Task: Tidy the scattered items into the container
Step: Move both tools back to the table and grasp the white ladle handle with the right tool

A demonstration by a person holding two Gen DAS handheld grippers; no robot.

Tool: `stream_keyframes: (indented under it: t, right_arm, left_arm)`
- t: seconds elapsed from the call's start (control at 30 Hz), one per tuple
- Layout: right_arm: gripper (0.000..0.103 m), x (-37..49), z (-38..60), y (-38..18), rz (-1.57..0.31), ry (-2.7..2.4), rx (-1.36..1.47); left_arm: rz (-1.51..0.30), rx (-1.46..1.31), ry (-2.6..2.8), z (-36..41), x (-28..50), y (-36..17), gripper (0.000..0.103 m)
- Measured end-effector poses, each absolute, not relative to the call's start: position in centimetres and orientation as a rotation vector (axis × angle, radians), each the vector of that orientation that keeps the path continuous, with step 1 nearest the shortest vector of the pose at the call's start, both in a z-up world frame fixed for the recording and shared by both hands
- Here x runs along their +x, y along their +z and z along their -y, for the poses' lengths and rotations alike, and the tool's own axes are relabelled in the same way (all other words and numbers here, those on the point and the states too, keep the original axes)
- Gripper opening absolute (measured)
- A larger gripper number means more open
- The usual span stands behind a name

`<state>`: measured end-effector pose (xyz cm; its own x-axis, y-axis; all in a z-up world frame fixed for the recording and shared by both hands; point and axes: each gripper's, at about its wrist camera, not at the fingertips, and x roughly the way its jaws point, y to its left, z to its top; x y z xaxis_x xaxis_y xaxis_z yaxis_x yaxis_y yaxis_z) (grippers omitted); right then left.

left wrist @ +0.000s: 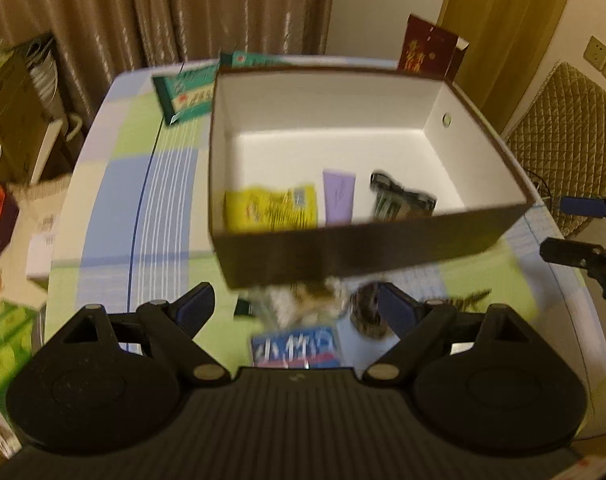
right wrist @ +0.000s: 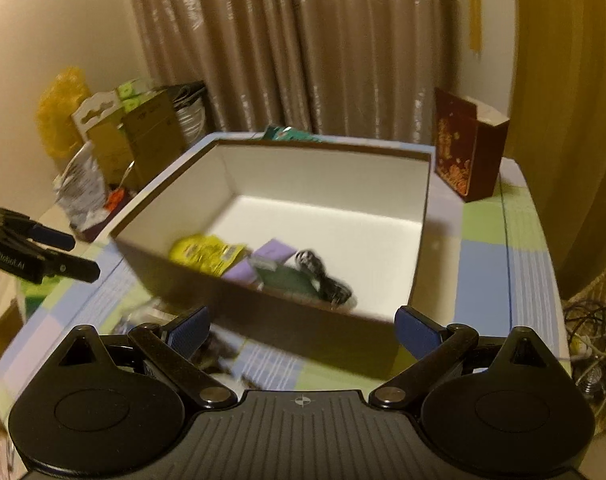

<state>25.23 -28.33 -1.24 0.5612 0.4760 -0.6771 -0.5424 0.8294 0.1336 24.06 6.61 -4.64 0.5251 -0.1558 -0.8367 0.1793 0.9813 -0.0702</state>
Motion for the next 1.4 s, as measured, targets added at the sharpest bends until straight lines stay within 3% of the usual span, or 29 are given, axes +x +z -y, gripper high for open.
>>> stream_keyframes:
  t: [0.43, 0.8, 0.97, 1.2, 1.4]
  right_arm:
    - [0.091, 20.0, 28.4, -7.9, -0.93, 0.693, -0.218]
    - [0.053, 19.7, 27.0, -11.5, -0.932, 0.761, -0.367]
    - [0.043, 20.6, 26.1, -12.7, -0.928, 0.776, -0.409]
    - [0.015, 19.7, 25.3, -13.2, -0.91, 0.802, -0.455]
    - [0.012, 17.8, 26.2, -13.2, -0.917, 0.786, -0.463]
  left_arm:
    - [-1.145, -0.041, -0.161, -7.7, 18.4, -10.6, 0.086]
    - [-1.144, -0.028, -0.171, -7.5, 18.5, -11.3, 0.086]
    - [-1.143, -0.023, -0.175, -7.6, 18.4, -11.7, 0.086]
    - [-1.142, -0.022, -0.172, -7.9, 18.4, -12.3, 0.086]
    - [-1.144, -0.021, -0.184, -7.9, 18.7, -12.7, 0.086]
